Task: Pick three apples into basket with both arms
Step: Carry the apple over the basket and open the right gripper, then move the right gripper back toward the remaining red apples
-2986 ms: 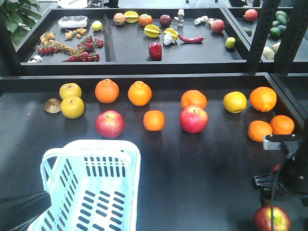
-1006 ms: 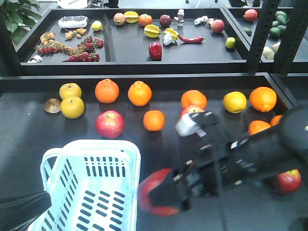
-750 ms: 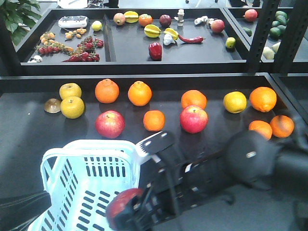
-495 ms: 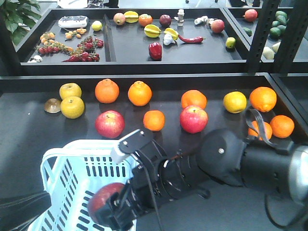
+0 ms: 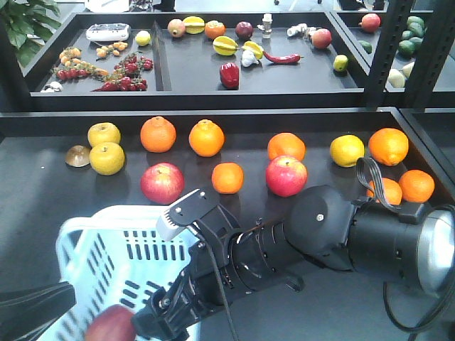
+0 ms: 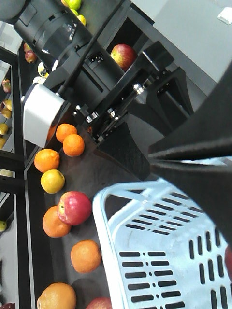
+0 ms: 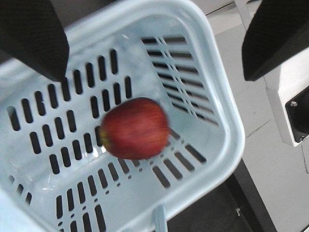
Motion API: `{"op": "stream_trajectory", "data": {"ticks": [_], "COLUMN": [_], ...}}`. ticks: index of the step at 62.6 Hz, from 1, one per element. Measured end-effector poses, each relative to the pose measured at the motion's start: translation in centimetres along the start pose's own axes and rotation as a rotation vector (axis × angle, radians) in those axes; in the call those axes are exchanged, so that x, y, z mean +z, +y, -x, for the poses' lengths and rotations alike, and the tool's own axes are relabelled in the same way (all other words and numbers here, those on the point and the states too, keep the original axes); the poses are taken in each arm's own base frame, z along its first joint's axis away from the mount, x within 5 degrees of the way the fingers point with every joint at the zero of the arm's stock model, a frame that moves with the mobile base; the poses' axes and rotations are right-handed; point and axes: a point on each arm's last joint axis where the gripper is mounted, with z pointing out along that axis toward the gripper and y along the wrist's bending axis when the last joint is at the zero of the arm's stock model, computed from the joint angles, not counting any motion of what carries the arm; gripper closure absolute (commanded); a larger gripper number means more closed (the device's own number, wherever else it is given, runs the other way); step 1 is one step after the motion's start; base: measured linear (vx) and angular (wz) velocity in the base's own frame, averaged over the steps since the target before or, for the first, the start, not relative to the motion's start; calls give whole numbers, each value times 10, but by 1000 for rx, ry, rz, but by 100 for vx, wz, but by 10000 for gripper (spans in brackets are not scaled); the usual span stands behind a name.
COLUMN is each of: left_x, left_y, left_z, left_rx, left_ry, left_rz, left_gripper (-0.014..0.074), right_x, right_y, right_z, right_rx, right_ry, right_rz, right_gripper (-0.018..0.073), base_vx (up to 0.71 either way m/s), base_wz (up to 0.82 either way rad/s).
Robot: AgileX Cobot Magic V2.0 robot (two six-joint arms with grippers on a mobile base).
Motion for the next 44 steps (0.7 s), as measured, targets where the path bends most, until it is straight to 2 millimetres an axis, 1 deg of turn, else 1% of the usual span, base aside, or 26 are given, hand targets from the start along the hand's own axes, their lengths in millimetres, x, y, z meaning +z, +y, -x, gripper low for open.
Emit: {"op": "stream_trajectory", "data": {"ticks": [8,10,12,21,22,26,27,28,36,44], "left_x": [0,0,0,0,0,0,0,0,0,0], "left_y": [0,0,0,0,0,0,0,0,0,0], "left_z": [0,0,0,0,0,0,0,0,0,0], "left_rx": [0,0,0,0,0,0,0,0,0,0], "left_ry": [0,0,0,0,0,0,0,0,0,0], "left_rz": [0,0,0,0,0,0,0,0,0,0], "left_gripper": [602,602,602,602,602,602,602,602,602,602], "right_x": [0,-1,-3,-18,-20,-28,-31,-34,-56,-84], "right_y": [1,1,3,11,12,16,16,17,22,17], "right_z": [0,0,1,2,1,-1,-1,-2,-9,-20], "right_rx": [8,8,9,18,20,19,20,20,35,50], "right_ry": [3,2,-1,3,9,36,44,55,120,207], "right_rz": [7,9,12,26,26,18,14,8,-62,-247], "right_gripper": [1,54,85,358,403,521,563,575,568,568], "base_vx": [0,0,0,0,0,0,0,0,0,0], "base_wz": [0,0,0,0,0,0,0,0,0,0]}}
